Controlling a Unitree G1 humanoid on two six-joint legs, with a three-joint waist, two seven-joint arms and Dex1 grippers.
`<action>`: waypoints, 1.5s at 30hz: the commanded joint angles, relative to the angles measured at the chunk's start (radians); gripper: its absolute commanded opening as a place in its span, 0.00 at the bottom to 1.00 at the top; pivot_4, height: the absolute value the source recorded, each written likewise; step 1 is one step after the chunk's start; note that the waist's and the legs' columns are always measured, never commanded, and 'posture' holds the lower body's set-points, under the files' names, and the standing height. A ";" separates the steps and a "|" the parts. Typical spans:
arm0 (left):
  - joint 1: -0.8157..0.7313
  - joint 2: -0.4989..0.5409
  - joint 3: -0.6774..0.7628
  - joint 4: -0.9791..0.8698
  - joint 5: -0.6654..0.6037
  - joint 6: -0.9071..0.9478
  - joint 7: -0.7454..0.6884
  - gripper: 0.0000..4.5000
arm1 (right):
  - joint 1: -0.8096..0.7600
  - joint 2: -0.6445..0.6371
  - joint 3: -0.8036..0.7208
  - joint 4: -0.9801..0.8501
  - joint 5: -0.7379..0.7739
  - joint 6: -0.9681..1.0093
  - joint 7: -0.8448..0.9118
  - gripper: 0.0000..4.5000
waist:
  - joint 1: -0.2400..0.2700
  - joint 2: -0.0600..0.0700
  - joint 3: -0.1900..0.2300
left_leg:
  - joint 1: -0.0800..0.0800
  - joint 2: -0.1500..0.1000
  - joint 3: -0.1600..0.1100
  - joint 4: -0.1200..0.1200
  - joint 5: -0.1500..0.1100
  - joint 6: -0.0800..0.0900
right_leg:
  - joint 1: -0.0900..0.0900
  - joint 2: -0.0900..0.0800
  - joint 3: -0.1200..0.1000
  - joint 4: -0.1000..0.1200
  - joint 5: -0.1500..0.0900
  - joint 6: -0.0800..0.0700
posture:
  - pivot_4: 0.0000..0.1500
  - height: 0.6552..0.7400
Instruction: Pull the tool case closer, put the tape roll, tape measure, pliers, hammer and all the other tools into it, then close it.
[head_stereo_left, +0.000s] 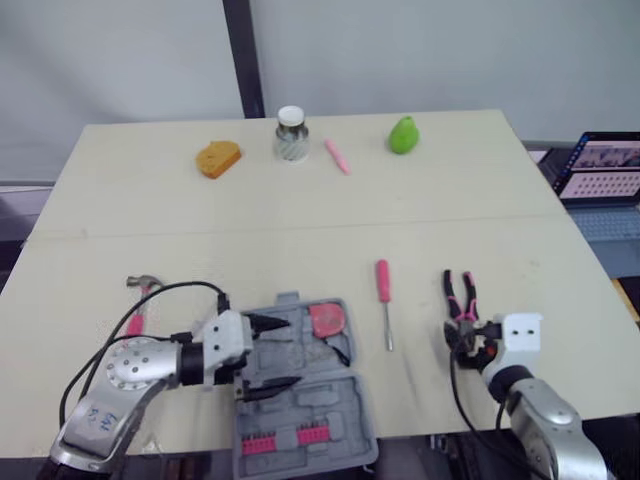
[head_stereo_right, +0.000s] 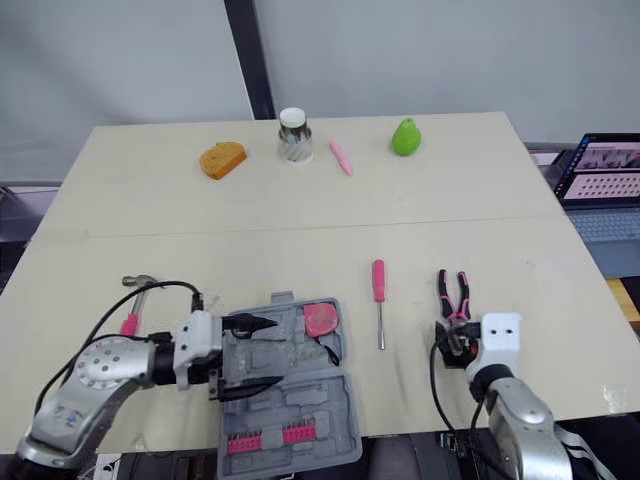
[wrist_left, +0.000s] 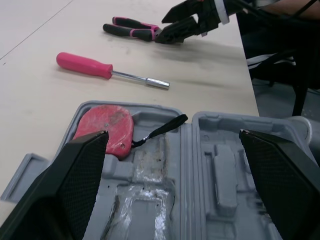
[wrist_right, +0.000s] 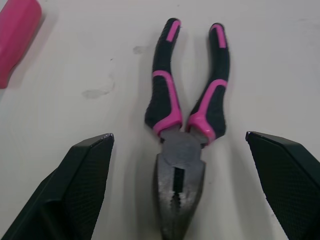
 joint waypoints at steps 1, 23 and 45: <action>-0.017 -0.008 -0.019 -0.013 0.003 -0.012 -0.003 1.00 | 0.010 0.011 0.000 0.004 -0.015 -0.036 -0.020 0.99 | 0.000 0.000 0.000 | 0.000 0.000 0.000 0.000 0.000 0.000 | 0.000 0.000 0.000 0.000 0.000 0.000 | 1.00 1.00; -0.038 -0.045 -0.048 0.003 0.021 -0.009 0.035 1.00 | -0.030 0.044 -0.005 0.061 -0.033 -0.051 -0.086 0.74 | -0.001 0.000 0.000 | 0.000 0.001 0.001 0.001 0.000 0.000 | 0.000 0.001 0.002 0.000 0.000 0.000 | 1.00 1.00; -0.010 -0.054 -0.054 -0.009 0.019 -0.007 0.046 1.00 | -0.013 0.034 -0.032 0.063 0.001 -0.043 -0.065 0.22 | 0.000 0.000 0.000 | 0.001 0.001 0.002 0.000 0.000 0.001 | 0.000 0.001 0.002 0.000 0.000 0.000 | 1.00 1.00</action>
